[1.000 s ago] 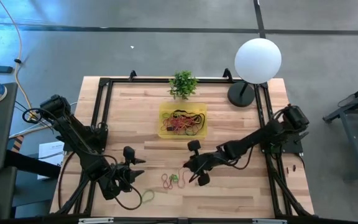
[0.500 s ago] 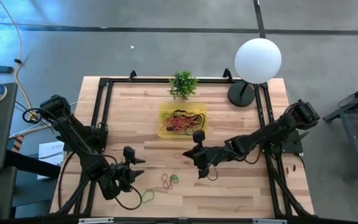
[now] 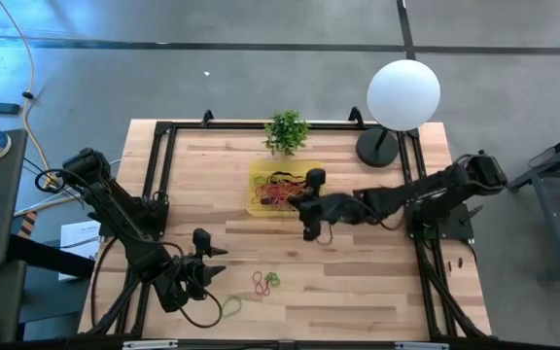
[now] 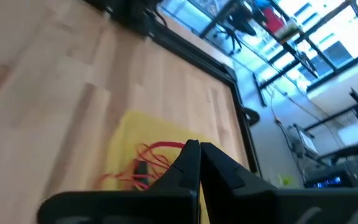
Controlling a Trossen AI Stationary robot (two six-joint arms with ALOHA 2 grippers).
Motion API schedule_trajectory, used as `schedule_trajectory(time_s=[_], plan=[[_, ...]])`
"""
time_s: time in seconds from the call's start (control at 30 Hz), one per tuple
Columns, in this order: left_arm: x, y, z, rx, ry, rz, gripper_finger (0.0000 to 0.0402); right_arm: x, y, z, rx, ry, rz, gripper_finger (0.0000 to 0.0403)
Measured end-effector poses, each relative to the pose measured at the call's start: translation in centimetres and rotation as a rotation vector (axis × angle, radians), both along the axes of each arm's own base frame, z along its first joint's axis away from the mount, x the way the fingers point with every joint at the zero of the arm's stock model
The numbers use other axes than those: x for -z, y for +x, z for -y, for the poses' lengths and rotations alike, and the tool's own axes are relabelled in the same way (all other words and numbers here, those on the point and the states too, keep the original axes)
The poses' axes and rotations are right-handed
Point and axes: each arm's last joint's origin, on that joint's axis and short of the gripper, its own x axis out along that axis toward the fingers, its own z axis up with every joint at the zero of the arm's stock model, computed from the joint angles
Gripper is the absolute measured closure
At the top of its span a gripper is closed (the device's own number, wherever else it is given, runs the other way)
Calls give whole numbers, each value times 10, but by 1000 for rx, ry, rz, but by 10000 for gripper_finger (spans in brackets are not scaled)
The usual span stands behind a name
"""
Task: Pick and place rubber bands into bin
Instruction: Put the red rubber band into the yellow bin
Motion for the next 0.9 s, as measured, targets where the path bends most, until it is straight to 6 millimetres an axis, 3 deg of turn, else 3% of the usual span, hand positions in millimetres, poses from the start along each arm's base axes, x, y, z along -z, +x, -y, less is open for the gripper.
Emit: schedule_trajectory(time_s=[0.4, 0.6, 0.73, 0.9], plan=[[0, -1, -1, 0, 8, -6, 193, 5, 2, 68, 104, 94, -46, 402], [1, -1, -1, -1, 13, -11, 193, 10, -2, 86, 116, 195, -80, 402], [1, -1, -1, 0, 13, -11, 193, 15, -5, 95, 89, 365, -100, 402], [1, -1, -1, 0, 12, -11, 193, 28, -6, 103, 152, 426, -166, 375]])
